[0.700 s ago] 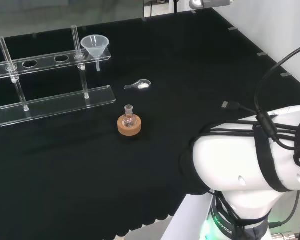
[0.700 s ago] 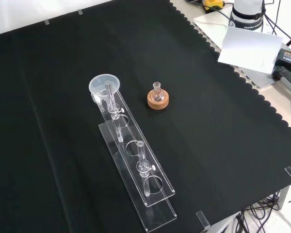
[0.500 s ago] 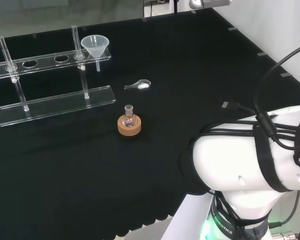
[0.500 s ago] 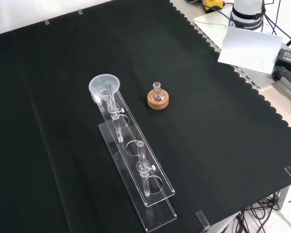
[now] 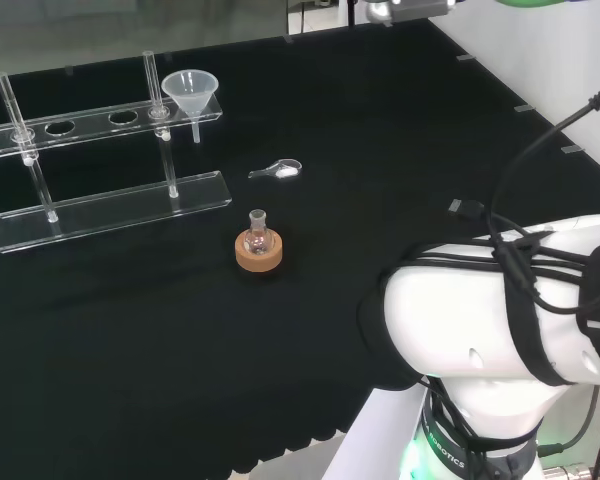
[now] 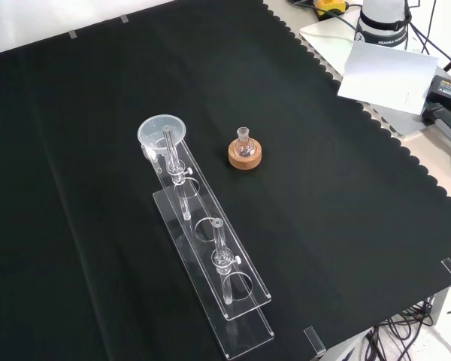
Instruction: Pick up the funnel from the transparent funnel stand.
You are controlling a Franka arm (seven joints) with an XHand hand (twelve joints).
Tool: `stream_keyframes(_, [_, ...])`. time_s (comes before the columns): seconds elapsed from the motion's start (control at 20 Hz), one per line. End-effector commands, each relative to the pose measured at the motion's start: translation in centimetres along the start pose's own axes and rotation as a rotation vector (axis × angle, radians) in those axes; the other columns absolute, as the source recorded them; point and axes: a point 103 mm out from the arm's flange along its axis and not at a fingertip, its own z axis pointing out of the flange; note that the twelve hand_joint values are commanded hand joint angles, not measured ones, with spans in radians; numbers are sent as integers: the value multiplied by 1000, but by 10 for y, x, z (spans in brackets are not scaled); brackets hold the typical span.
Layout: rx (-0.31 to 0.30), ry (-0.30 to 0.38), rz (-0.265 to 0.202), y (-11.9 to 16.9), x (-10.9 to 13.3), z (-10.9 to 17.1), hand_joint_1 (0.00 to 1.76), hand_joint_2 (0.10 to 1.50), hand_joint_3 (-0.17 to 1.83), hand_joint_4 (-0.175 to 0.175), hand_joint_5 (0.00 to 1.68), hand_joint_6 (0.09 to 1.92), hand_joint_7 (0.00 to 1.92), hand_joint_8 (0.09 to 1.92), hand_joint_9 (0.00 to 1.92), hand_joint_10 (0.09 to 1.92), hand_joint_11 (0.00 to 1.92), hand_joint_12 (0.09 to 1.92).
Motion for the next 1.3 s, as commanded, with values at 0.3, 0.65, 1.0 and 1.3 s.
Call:
stream_keyframes(0.3, [22, -11, -74, -11, 82, 12, 0, 1190, 416, 28, 88, 87, 0, 181, 70, 612, 77, 1362])
stream_keyframes(0.65, [59, 24, -109, 32, 45, 31, 0, 1199, 397, 27, 91, 87, 0, 183, 78, 618, 81, 1364])
stream_keyframes(1.0, [130, 0, -156, 90, 44, 56, 0, 1204, 391, 25, 93, 87, 1, 190, 81, 619, 84, 1365])
stream_keyframes(1.3, [187, -12, -239, 116, 80, 79, 0, 1207, 385, 25, 94, 87, 0, 195, 82, 620, 87, 1366])
